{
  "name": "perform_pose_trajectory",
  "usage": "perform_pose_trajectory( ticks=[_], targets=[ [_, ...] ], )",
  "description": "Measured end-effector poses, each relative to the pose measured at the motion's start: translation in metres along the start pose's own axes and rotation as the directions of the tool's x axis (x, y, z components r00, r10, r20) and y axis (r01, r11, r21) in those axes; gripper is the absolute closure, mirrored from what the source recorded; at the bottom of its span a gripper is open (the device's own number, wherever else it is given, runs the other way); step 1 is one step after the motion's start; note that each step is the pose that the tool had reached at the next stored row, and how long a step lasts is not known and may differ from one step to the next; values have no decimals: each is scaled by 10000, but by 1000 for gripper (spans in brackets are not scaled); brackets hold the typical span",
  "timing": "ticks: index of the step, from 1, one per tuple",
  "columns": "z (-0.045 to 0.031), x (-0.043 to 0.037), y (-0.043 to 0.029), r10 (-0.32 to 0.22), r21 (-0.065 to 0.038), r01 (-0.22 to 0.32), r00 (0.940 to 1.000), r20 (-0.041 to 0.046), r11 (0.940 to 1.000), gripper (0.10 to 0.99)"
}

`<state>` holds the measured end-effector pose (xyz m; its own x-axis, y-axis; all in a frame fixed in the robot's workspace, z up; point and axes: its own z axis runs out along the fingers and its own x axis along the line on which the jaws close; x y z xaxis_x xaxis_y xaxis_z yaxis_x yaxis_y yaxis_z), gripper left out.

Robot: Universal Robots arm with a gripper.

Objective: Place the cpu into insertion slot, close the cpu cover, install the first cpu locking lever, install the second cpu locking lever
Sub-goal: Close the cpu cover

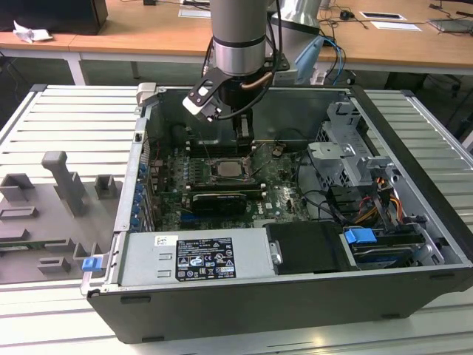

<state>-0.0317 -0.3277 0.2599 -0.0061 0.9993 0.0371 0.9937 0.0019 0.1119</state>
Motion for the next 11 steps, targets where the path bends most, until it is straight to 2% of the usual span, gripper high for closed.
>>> perform_pose_trajectory(
  ticks=[11],
  targets=[
    [-20, 1, 19, 0, 1, 0, 10000, 1, 10000, 980]
  ],
)
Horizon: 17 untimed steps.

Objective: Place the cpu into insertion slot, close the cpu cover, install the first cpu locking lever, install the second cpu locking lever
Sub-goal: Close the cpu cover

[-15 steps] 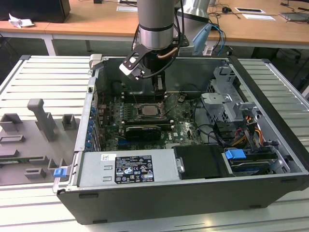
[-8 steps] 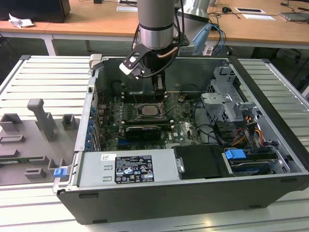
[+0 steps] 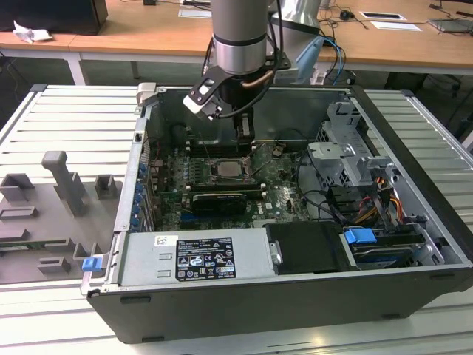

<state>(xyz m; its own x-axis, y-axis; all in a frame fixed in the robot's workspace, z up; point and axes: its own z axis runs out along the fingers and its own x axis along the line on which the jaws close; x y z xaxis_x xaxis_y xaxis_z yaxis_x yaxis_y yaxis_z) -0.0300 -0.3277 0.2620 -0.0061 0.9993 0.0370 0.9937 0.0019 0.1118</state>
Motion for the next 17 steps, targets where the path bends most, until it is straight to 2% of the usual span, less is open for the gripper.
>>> perform_pose_trajectory(
  ticks=[5, 6, 8, 17],
  targets=[
    [10, 0, 79, 0, -1, 0, 10000, -1, 10000, 980],
    [21, -1, 188, 0, 0, 0, 10000, -1, 10000, 980],
    [38, -2, 330, 0, 0, 0, 10000, -1, 10000, 980],
    [54, -3, 476, -1, 1, 1, 10000, 0, 10000, 980]
  ],
)
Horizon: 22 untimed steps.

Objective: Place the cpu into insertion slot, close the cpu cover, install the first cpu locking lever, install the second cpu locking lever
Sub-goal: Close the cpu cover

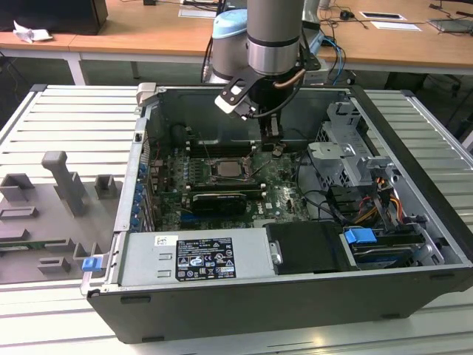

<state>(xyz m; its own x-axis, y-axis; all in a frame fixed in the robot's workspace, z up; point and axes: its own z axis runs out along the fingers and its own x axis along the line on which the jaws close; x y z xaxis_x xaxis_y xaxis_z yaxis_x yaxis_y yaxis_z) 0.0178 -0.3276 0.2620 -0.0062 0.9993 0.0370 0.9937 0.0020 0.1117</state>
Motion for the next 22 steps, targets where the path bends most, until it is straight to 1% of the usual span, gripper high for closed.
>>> perform_pose_trajectory(
  ticks=[7, 12, 15, 20, 22],
  targets=[
    [11, 0, 90, 1, 0, -1, 10000, -2, 10000, 980],
    [20, -1, 177, 1, 2, -1, 10000, -1, 10000, 980],
    [24, -1, 213, 0, 2, 0, 10000, -2, 10000, 980],
    [54, -2, 235, 2, 2, -2, 10000, -1, 10000, 980],
    [83, -4, 235, 1, 2, -1, 10000, -1, 10000, 980]
  ],
)
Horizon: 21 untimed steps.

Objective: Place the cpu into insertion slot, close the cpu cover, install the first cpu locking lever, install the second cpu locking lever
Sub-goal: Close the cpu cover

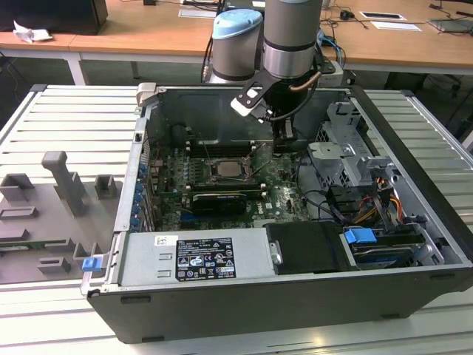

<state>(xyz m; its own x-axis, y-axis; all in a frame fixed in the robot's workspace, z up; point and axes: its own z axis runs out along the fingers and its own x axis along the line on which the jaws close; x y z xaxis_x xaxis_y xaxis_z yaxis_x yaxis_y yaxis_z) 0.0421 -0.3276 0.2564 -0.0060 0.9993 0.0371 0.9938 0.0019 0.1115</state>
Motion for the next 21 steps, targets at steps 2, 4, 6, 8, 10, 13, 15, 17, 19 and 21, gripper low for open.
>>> perform_pose_trajectory(
  ticks=[2, 4, 6, 8, 10, 13, 15, 17, 19, 21],
  targets=[
    [15, 0, -2, 0, 0, 0, 10000, 0, 10000, 980],
    [23, -1, -5, -1, 0, 1, 10000, 1, 10000, 980],
    [21, -1, -52, -1, 0, 1, 10000, 1, 10000, 980],
    [17, 0, -114, 0, 0, 0, 10000, 1, 10000, 980],
    [16, 0, -128, 0, 0, 0, 10000, 1, 10000, 980],
    [16, 1, -147, 0, 0, 0, 10000, 0, 10000, 980],
    [17, 1, -164, -1, 0, 1, 10000, 0, 10000, 980],
    [18, 1, -176, -1, 0, 1, 10000, 1, 10000, 980],
    [18, 2, -189, -1, 0, 1, 10000, 0, 10000, 980],
    [18, 2, -200, 0, 0, 0, 10000, 1, 10000, 980]
  ],
)
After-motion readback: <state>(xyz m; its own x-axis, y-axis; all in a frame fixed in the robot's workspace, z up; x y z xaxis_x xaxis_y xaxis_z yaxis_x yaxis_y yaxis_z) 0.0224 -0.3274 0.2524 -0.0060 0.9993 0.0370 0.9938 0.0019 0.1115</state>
